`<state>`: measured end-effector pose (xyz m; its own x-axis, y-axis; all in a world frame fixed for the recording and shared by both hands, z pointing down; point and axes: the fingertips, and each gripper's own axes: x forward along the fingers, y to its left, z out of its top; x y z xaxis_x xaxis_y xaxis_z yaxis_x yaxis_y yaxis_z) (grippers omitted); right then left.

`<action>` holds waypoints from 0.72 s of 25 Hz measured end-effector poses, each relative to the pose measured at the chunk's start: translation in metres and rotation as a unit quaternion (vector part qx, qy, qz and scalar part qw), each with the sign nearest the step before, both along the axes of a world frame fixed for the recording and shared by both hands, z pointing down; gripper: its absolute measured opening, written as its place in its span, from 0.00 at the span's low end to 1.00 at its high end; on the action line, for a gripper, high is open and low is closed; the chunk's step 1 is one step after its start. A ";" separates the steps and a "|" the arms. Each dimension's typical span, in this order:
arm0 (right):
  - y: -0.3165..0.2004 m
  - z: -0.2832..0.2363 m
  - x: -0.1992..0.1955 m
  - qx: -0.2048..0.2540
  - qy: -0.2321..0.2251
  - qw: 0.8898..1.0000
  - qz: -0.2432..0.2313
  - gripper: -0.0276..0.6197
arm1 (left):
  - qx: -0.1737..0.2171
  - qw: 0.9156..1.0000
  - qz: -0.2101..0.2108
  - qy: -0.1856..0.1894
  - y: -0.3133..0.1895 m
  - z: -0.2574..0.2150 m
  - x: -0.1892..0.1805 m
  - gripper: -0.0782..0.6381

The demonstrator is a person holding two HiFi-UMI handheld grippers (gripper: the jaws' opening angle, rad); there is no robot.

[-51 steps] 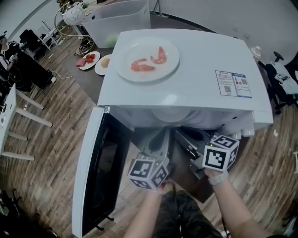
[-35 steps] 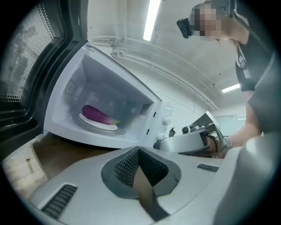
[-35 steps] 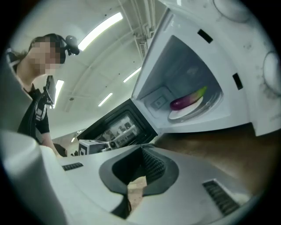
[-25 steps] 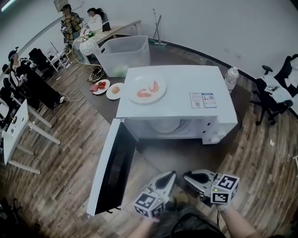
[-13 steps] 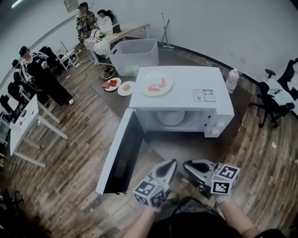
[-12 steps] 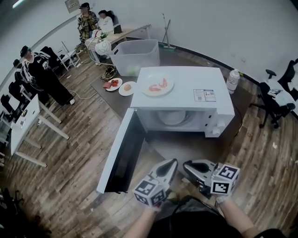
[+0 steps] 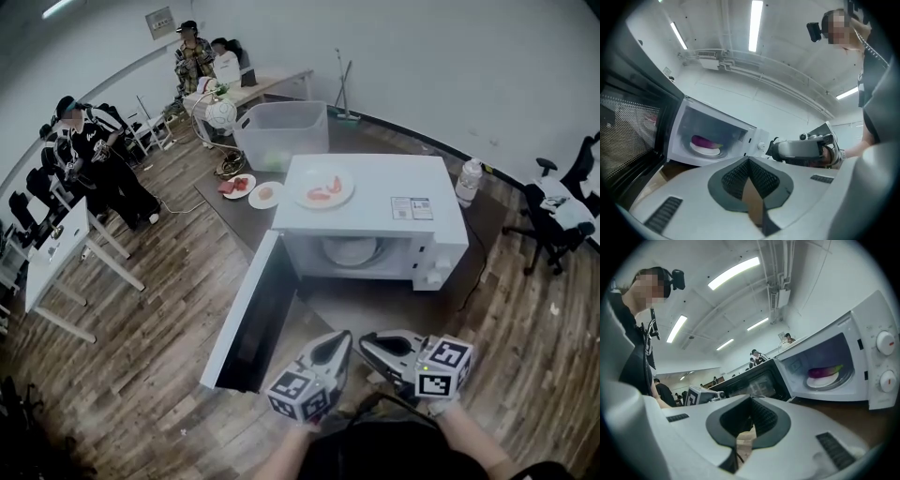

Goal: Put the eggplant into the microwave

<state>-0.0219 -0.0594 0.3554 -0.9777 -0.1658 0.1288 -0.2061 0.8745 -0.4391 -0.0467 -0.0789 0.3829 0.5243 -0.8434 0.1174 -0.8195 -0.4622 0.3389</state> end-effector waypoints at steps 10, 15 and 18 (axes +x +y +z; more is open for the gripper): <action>-0.005 0.005 -0.004 0.028 0.043 0.999 -0.007 0.04 | 0.007 1.000 0.002 -0.009 -0.011 0.000 0.004 0.11; -0.012 0.008 0.003 0.020 0.047 0.999 0.003 0.04 | 0.010 1.000 0.006 -0.002 -0.015 -0.001 0.011 0.11; -0.014 0.010 0.004 0.016 0.050 0.999 -0.001 0.04 | 0.007 1.000 0.000 0.002 -0.017 0.002 0.008 0.11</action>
<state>-0.0181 -0.0739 0.3650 -0.9607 -0.1698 0.2196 -0.2458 0.8880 -0.3887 -0.0382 -0.0958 0.3852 0.5249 -0.8449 0.1032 -0.8179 -0.4671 0.3359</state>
